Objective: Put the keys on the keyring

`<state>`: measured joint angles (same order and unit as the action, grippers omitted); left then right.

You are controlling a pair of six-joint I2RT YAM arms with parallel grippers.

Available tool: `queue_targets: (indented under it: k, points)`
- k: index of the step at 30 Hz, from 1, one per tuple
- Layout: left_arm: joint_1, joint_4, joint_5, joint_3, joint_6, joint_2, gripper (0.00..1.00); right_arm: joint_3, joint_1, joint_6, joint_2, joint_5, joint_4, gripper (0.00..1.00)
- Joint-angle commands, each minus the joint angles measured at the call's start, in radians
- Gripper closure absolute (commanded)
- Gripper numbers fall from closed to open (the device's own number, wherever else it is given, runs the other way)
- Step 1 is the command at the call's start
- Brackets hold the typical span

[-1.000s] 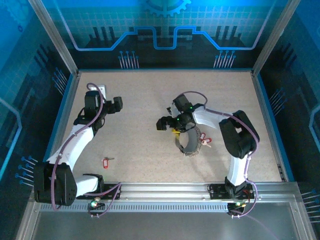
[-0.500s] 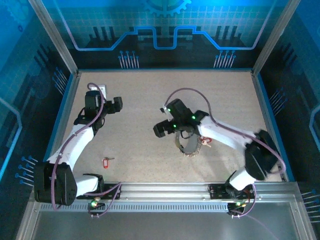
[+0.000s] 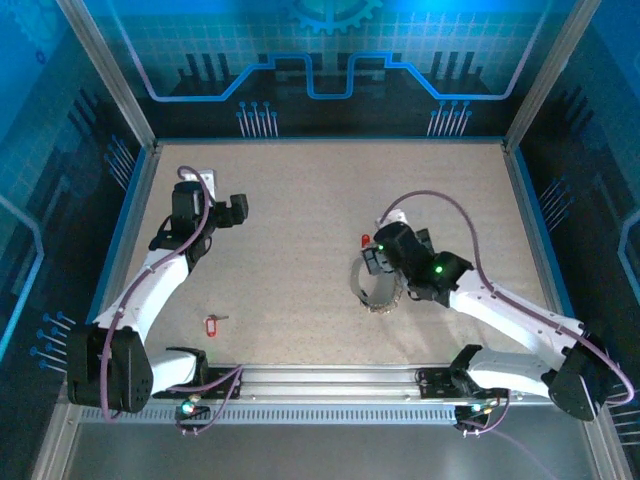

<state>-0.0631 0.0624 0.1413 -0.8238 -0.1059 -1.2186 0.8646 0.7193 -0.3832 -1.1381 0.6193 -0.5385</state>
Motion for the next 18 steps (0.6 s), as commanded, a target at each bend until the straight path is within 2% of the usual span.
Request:
queue_targets:
  k: [1, 4, 5, 8, 12, 18]
  points:
    - [-0.009, -0.017, -0.024, -0.013, -0.008, 0.008, 0.01, -0.031, -0.161, -0.203, -0.012, -0.196, -0.148, 0.0]
    - [-0.011, -0.012, -0.018, -0.016, -0.008, 0.002, 0.01, -0.127, -0.315, -0.263, -0.034, -0.565, -0.115, 0.03]
    - [-0.01, -0.014, -0.017, -0.015, -0.011, 0.001, 0.01, -0.142, -0.338, -0.264, -0.051, -0.624, -0.112, 0.04]
    - [-0.012, -0.014, -0.026, -0.018, -0.011, -0.007, 0.01, -0.145, -0.372, -0.195, -0.102, -0.752, -0.092, 0.03]
    - [-0.012, -0.011, -0.024, -0.02, -0.018, -0.015, 0.01, -0.147, -0.392, -0.168, -0.199, -0.928, -0.037, 0.14]
    - [-0.012, -0.008, -0.012, -0.02, -0.01, -0.005, 0.01, -0.13, -0.396, -0.144, -0.315, -1.007, 0.003, 0.24]
